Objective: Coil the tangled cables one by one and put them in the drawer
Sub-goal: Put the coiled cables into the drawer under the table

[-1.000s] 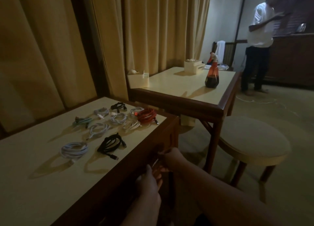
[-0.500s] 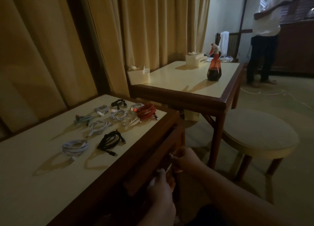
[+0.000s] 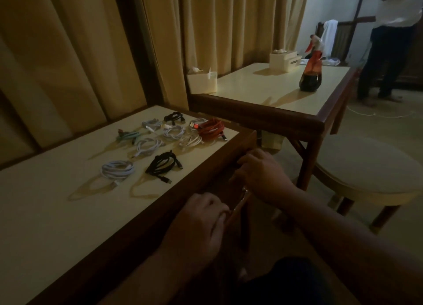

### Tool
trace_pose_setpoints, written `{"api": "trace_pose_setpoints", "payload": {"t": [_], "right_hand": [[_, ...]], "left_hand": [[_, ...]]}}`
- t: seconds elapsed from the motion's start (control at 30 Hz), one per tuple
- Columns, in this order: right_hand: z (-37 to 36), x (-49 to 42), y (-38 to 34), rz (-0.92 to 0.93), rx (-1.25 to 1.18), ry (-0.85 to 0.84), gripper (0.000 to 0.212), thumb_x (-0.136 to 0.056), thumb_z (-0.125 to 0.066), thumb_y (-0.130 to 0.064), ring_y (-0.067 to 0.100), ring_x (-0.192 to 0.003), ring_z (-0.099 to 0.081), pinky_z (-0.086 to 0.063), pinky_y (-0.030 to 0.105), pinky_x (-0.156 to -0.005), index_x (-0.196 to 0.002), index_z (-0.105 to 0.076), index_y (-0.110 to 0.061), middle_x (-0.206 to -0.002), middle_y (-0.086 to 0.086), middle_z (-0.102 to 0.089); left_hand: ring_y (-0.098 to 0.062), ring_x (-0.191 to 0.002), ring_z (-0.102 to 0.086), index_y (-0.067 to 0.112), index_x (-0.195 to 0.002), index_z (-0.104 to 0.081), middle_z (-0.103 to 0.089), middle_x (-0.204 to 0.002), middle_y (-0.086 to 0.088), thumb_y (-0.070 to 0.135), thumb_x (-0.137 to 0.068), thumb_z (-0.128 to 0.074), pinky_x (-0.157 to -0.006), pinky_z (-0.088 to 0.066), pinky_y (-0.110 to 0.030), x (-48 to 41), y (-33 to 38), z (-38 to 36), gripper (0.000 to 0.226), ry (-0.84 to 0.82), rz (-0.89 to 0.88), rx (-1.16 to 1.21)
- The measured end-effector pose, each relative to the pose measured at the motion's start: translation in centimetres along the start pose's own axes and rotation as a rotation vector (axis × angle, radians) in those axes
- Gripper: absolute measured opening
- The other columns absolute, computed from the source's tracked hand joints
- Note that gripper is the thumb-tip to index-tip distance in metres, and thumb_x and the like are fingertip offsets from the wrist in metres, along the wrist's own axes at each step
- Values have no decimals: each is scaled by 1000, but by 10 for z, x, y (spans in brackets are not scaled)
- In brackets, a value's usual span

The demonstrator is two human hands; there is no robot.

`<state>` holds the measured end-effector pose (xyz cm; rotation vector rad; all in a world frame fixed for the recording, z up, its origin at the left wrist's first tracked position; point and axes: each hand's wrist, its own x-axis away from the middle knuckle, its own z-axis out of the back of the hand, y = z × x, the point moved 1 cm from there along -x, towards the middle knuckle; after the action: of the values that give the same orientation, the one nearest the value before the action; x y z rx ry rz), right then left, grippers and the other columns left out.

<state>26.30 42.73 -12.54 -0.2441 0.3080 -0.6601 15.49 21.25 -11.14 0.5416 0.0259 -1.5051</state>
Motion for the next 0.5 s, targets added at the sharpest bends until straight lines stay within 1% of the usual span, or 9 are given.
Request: {"api": "trace_pose_setpoints", "payload": {"t": [0.03, 0.1, 0.17, 0.23, 0.27, 0.33, 0.4, 0.43, 0.5], "right_hand": [[3, -4, -8, 46, -3, -59, 48, -92, -42, -64, 12, -129, -41, -43, 37, -104, -129, -57, -37, -139, -11, -47], [3, -9, -21, 156, 9, -166, 36, -98, -51, -52, 12, -121, -49, -44, 37, -104, -125, -62, -30, -129, -7, -53], [1, -9, -29, 221, 56, -271, 34, -101, -48, -49, 8, -109, -51, -40, 32, -103, -121, -64, -26, -117, -8, -55], [1, -8, -28, 222, 81, -336, 37, -103, -45, -50, 3, -103, -42, -30, 27, -99, -125, -63, -26, -112, -11, -50], [3, -7, -27, 218, 77, -350, 38, -103, -45, -51, 2, -103, -40, -27, 25, -97, -127, -62, -26, -113, -11, -50], [9, -1, -21, 206, 48, -382, 39, -100, -49, -53, 4, -104, -47, -32, 21, -87, -126, -63, -26, -115, -9, -54], [18, 10, -14, 196, -5, -419, 37, -97, -56, -51, 6, -104, -54, -39, 18, -78, -125, -63, -28, -114, -9, -55], [23, 19, -6, 175, -36, -440, 36, -95, -60, -50, 6, -104, -55, -42, 17, -80, -125, -63, -30, -116, -10, -55], [33, 38, 10, 127, -106, -486, 36, -91, -67, -46, 5, -105, -57, -52, 23, -86, -125, -62, -35, -120, -14, -54]], "left_hand": [[2, -111, -43, 27, -129, -56, -50, -125, 14, 33, -101, -45, -93, -44, -18, -5, -3, 2, 31, -32, 46, -52], [-3, -125, -37, 25, -143, -44, -39, -142, 10, 37, -103, -41, -104, -36, -20, -11, -8, -3, 41, -93, 188, -97], [-9, -133, -37, 23, -148, -37, -35, -149, 6, 37, -105, -39, -109, -34, -24, -14, -5, -10, 45, -172, 311, -85], [-11, -134, -39, 23, -149, -35, -37, -149, 4, 35, -104, -42, -107, -36, -26, -16, 3, -13, 47, -212, 399, -68], [-12, -133, -41, 24, -149, -36, -39, -147, 4, 32, -103, -45, -106, -37, -26, -17, 4, -13, 47, -212, 430, -62], [-12, -127, -48, 28, -144, -43, -48, -138, 5, 30, -99, -55, -104, -42, -28, -20, 7, -10, 46, -232, 491, 8], [-8, -113, -57, 35, -128, -55, -58, -120, 10, 29, -92, -64, -98, -51, -32, -23, 12, -7, 37, -296, 520, 136], [-5, -106, -60, 37, -120, -59, -61, -112, 13, 29, -89, -68, -93, -54, -31, -24, 18, -6, 32, -344, 522, 190], [2, -94, -62, 39, -107, -61, -63, -102, 16, 32, -84, -74, -83, -55, -25, -25, 32, -6, 27, -431, 510, 280]]}}
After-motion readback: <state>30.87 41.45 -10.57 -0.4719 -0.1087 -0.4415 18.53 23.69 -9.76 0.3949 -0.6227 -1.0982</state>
